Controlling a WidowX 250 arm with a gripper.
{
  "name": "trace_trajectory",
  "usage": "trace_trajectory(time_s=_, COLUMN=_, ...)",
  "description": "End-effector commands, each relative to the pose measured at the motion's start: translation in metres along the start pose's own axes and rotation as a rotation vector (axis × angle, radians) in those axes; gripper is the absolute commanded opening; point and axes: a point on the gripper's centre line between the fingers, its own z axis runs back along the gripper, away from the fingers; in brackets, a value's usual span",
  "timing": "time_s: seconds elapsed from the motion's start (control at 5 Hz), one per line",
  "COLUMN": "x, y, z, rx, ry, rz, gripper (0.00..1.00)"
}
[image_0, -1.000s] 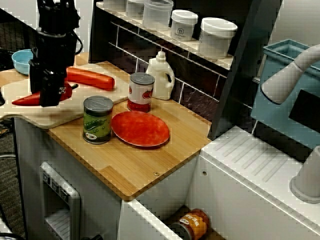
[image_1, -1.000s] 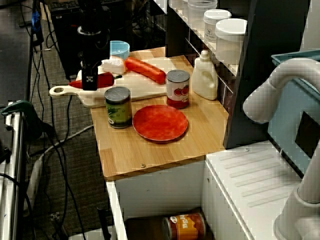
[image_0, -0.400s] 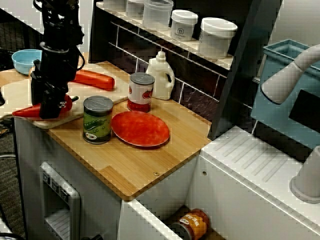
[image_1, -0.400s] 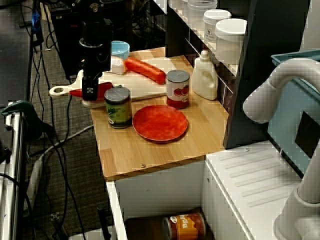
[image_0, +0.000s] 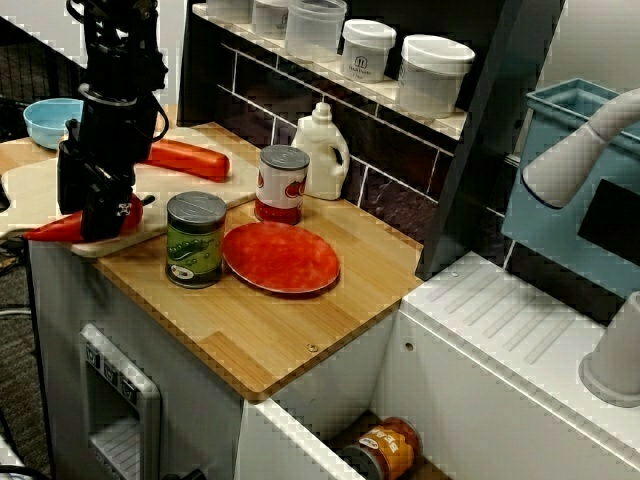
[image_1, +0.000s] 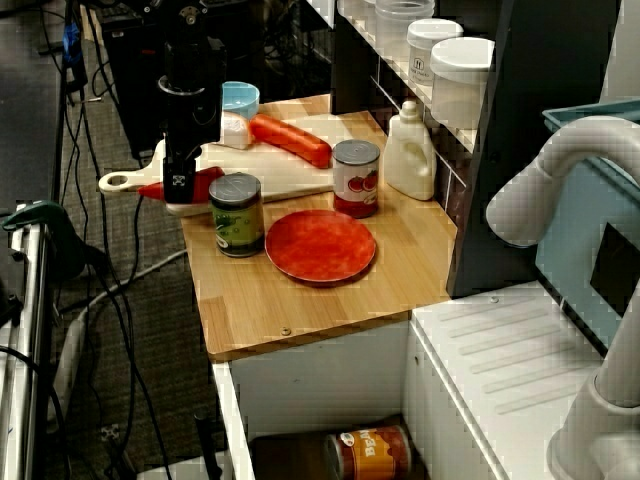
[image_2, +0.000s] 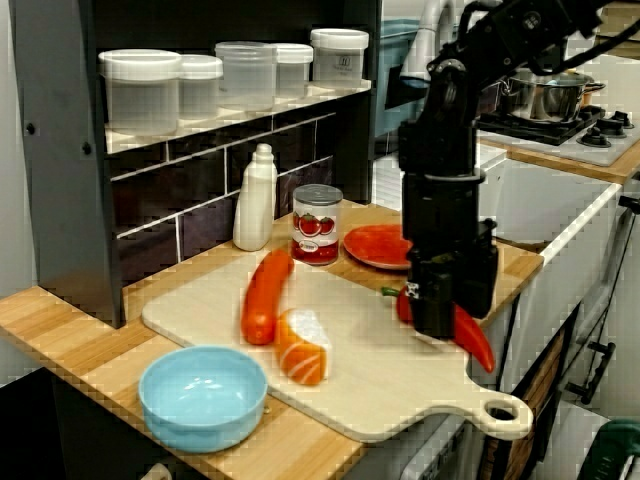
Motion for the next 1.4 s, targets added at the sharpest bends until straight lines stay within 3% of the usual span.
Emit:
trace_trajectory(time_s=0.0, x=0.005, y=0.006, z=0.010, rx=0.013, ry=-0.021, rz=0.000, gripper=1.00)
trace_trajectory(time_s=0.2, x=0.006, y=0.006, z=0.013, rx=0.004, ry=-0.023, rz=0.001, gripper=1.00)
trace_trajectory(time_s=0.4, x=0.008, y=0.005, z=0.029, rx=-0.027, ry=-0.044, rz=0.005, gripper=1.00)
trace_trajectory(time_s=0.8, x=0.017, y=0.007, z=0.074, rx=-0.110, ry=-0.081, rz=0.019, gripper=1.00)
trace_trajectory(time_s=1.2, x=0.021, y=0.023, z=0.089, rx=-0.097, ry=-0.121, rz=0.073, gripper=1.00)
